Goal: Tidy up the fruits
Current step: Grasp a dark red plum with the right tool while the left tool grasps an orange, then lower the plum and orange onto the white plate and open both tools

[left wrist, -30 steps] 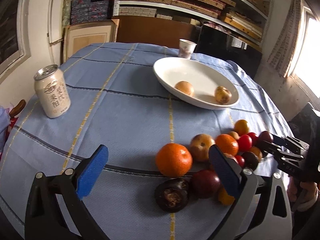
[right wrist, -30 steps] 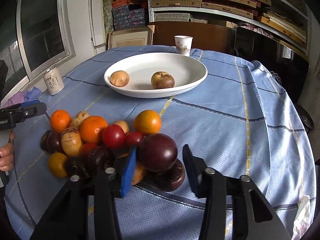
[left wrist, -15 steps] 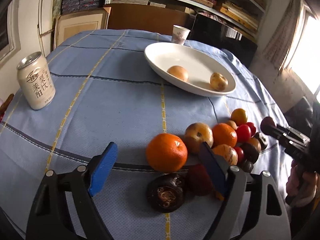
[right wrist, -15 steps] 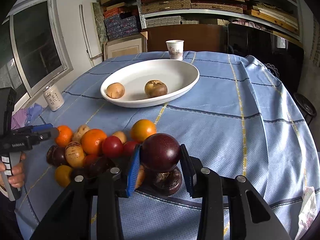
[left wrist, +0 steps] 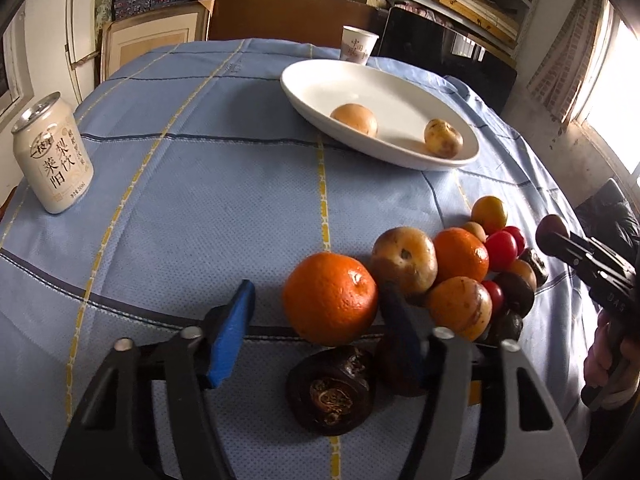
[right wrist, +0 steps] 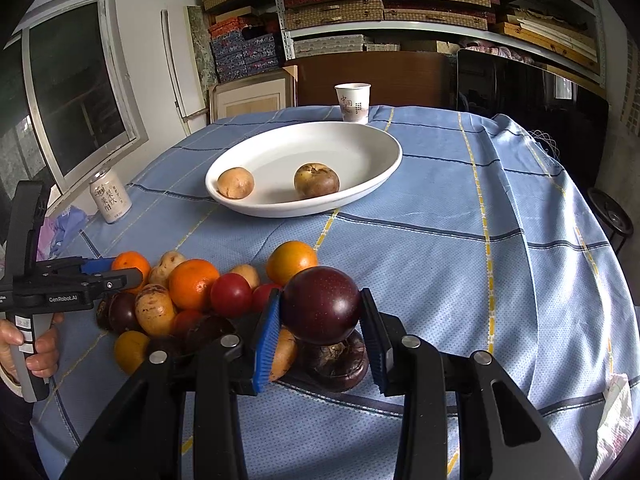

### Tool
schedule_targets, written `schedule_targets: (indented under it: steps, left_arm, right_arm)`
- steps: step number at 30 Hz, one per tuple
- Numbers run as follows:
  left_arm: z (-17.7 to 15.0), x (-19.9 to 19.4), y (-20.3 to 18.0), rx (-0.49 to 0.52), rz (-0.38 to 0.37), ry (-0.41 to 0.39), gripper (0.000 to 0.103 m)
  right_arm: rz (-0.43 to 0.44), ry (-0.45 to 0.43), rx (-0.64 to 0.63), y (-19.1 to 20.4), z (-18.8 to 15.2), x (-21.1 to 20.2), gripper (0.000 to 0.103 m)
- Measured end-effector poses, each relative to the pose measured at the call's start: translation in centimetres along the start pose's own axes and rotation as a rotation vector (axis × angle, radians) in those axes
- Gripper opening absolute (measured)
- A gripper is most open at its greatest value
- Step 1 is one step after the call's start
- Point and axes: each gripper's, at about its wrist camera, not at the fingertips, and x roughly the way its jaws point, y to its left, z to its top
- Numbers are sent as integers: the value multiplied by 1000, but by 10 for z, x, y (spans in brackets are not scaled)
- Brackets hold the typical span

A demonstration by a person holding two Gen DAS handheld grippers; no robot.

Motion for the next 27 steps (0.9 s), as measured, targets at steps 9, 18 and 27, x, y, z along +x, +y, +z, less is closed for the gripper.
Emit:
schedule_targets:
  steps: [9,18,27]
  left_arm:
    - [-2,0,-6,16,-25,0,46]
    - [13,-15,2,-56,-69,-77,46]
    - [89,3,-33,38,-141,-80,46]
  right_arm:
    - [-3,-5,8,-1,0,-1,39]
    - [18,-70,15,-1,9,-4,39]
    - [94,-40,25,27,65,38,39]
